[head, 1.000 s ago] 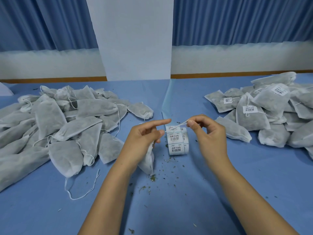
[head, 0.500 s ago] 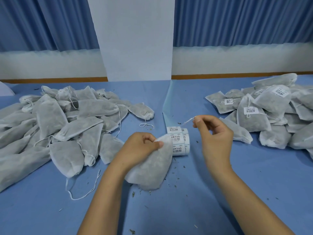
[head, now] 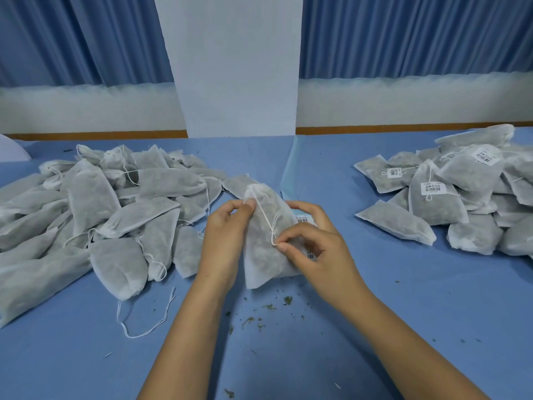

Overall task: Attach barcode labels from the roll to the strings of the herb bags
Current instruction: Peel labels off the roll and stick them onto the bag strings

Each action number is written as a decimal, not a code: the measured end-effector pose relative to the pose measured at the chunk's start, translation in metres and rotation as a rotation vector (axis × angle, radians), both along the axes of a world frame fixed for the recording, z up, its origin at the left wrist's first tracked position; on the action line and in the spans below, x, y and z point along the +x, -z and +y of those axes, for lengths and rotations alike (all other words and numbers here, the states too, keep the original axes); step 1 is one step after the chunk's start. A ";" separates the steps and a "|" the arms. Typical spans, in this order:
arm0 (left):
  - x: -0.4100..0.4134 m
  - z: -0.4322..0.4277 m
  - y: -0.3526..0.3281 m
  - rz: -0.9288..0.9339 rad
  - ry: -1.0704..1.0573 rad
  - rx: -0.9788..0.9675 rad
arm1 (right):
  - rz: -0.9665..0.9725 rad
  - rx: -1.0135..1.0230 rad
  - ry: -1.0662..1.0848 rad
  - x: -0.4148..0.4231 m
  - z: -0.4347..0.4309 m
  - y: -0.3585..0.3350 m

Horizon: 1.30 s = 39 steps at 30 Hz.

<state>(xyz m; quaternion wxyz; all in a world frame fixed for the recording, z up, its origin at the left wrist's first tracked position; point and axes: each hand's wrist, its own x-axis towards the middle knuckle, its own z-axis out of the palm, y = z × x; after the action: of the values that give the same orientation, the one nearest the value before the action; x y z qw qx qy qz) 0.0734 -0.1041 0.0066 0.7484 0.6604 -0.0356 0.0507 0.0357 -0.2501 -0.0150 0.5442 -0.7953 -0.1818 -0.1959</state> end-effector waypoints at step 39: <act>0.030 -0.027 0.038 -0.490 0.075 0.655 | 0.395 0.390 0.103 0.040 -0.035 0.026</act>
<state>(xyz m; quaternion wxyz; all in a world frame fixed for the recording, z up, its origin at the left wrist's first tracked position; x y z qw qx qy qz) 0.1032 -0.1310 -0.0317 0.4693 0.8303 -0.2511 0.1654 0.0753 -0.2847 -0.0407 0.7012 -0.7064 0.0098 -0.0958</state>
